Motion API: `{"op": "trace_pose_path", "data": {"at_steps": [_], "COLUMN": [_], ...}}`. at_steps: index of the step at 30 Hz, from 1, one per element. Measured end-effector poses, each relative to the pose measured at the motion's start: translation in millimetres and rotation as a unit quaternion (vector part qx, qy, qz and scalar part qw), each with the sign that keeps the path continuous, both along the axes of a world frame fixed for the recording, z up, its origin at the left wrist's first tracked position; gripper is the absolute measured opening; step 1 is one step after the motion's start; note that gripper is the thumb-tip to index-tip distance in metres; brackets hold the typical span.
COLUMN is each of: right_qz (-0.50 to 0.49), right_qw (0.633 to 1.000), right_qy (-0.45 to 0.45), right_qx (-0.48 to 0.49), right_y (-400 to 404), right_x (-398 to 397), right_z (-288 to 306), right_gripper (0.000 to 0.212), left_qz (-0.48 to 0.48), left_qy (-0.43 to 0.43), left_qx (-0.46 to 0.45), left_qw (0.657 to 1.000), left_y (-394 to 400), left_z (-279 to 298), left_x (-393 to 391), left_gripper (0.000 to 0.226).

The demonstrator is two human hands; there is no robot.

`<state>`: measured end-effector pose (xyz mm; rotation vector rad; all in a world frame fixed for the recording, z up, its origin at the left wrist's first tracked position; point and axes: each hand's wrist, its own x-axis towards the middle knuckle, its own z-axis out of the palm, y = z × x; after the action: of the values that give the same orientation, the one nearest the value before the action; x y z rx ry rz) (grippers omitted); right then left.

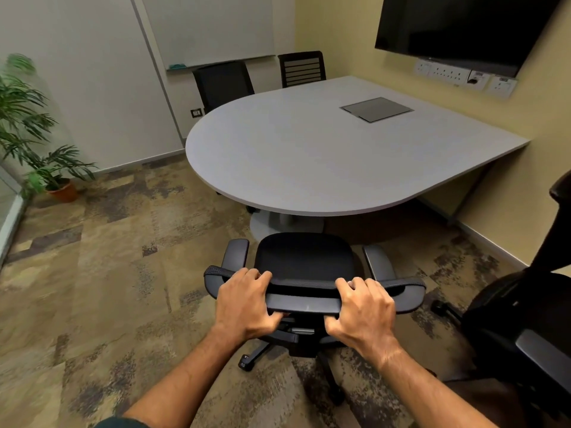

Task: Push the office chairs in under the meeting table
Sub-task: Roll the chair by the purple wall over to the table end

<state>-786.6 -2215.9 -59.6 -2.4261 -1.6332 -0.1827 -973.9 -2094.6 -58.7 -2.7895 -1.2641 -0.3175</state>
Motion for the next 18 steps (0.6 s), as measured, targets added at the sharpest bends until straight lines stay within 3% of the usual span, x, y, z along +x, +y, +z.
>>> {"op": "trace_pose_path", "data": {"at_steps": [18], "right_qz": [-0.054], "right_qw": [0.998], "right_qy": [-0.026], "right_qx": [-0.032], "right_y": [4.7], "right_x": [-29.6], "right_z": [6.6], "right_gripper": [0.045], "left_qz": [-0.052], "left_qy": [-0.022], "left_qx": [0.008], "left_qw": [0.998], "left_y": [16.9], "left_z": [1.3], "left_x": [-16.5], "left_gripper": [0.056]}}
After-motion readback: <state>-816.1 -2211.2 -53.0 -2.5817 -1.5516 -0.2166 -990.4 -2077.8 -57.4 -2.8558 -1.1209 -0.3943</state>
